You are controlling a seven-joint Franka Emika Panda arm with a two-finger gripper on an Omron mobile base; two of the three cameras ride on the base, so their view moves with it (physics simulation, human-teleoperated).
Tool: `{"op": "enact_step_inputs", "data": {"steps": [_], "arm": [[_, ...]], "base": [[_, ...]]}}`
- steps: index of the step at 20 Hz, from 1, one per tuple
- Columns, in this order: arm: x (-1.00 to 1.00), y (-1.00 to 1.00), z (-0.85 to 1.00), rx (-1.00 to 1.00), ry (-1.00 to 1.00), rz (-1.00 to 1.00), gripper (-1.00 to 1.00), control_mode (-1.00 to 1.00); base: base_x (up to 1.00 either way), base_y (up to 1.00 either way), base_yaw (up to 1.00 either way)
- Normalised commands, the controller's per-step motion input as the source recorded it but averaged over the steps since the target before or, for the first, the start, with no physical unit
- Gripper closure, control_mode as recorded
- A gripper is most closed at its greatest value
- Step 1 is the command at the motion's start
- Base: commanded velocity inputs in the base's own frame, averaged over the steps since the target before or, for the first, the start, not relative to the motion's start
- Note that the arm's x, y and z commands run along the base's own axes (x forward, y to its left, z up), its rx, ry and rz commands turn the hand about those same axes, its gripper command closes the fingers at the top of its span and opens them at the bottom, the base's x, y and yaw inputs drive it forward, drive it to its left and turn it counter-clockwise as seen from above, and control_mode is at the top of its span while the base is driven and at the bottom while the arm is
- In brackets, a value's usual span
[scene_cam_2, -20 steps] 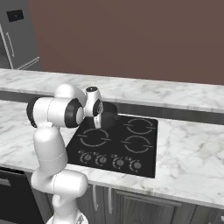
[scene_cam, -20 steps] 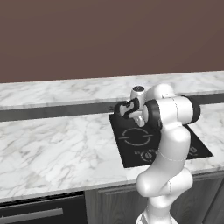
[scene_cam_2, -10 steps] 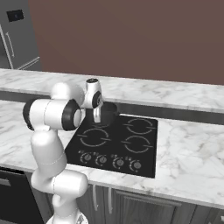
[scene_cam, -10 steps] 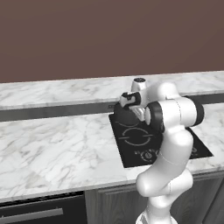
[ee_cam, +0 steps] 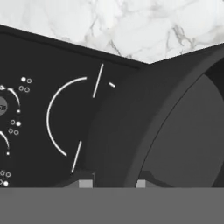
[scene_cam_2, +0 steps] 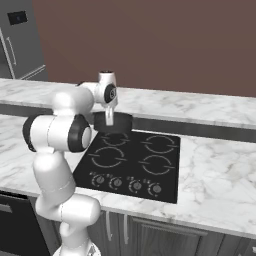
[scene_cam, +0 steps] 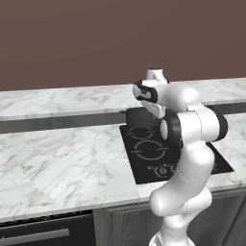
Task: Move the pot and pan from the stove into the sink.
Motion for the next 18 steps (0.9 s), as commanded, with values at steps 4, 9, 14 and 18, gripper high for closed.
{"op": "enact_step_inputs", "data": {"steps": [4,9,14,18], "arm": [[-0.85,0.0,0.42,0.0,-0.09,0.11,1.0,-1.0],[-0.83,0.0,0.35,0.0,-0.17,0.11,1.0,-1.0],[-0.78,0.0,0.2,0.0,-0.22,0.11,1.0,-1.0],[-0.71,0.0,0.08,0.0,-0.26,0.12,1.0,-1.0]], "base": [[0.0,0.0,0.0],[0.0,0.0,0.0],[0.0,0.0,0.0],[0.0,0.0,0.0]]}}
